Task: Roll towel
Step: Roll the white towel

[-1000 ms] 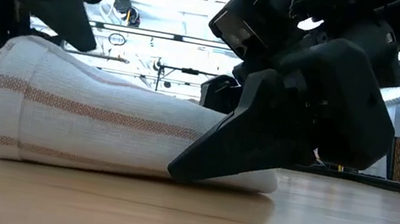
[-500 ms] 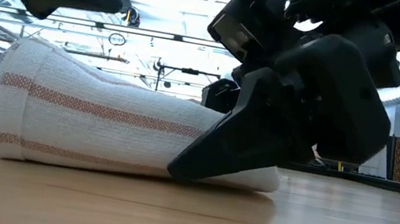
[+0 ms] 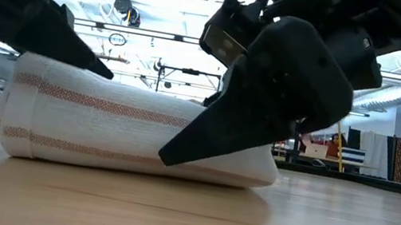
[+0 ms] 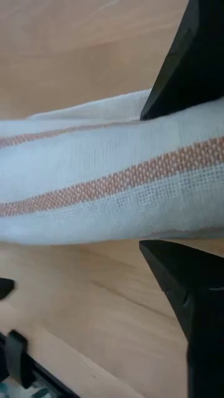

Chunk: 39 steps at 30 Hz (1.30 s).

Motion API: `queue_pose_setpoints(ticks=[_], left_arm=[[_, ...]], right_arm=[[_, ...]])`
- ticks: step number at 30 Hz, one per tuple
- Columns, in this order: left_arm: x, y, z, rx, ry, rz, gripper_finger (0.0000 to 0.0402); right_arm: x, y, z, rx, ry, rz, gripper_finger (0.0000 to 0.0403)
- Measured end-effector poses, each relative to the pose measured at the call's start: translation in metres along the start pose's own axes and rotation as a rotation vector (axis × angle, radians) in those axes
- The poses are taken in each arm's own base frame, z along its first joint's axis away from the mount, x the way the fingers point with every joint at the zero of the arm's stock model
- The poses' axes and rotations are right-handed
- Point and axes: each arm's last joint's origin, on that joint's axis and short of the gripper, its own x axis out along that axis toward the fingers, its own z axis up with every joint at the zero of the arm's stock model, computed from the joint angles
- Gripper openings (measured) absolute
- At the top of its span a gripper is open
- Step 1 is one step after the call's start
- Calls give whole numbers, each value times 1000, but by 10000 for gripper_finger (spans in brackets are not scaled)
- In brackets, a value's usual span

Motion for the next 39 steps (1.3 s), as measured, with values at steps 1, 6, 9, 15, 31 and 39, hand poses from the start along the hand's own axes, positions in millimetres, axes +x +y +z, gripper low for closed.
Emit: queue_pose_setpoints(ticks=[1, 6, 9, 15, 31, 39], left_arm=[[1, 0, -1, 10, 2, 3, 357], [7, 2, -9, 29, 22, 24, 357], [8, 2, -12, 34, 28, 28, 357], [12, 1, -20, 26, 48, 33, 357], [16, 4, -25, -54, 106, 17, 357], [21, 8, -24, -66, 130, 4, 357]], right_arm=[[0, -1, 0, 10, 0, -2, 313], [0, -3, 1, 32, 0, -5, 313], [0, -3, 1, 37, -1, -6, 313], [0, -4, 1, 64, 0, -12, 313], [-12, 0, 9, -25, -3, -15, 313], [-33, 2, 18, -97, 62, -23, 313]])
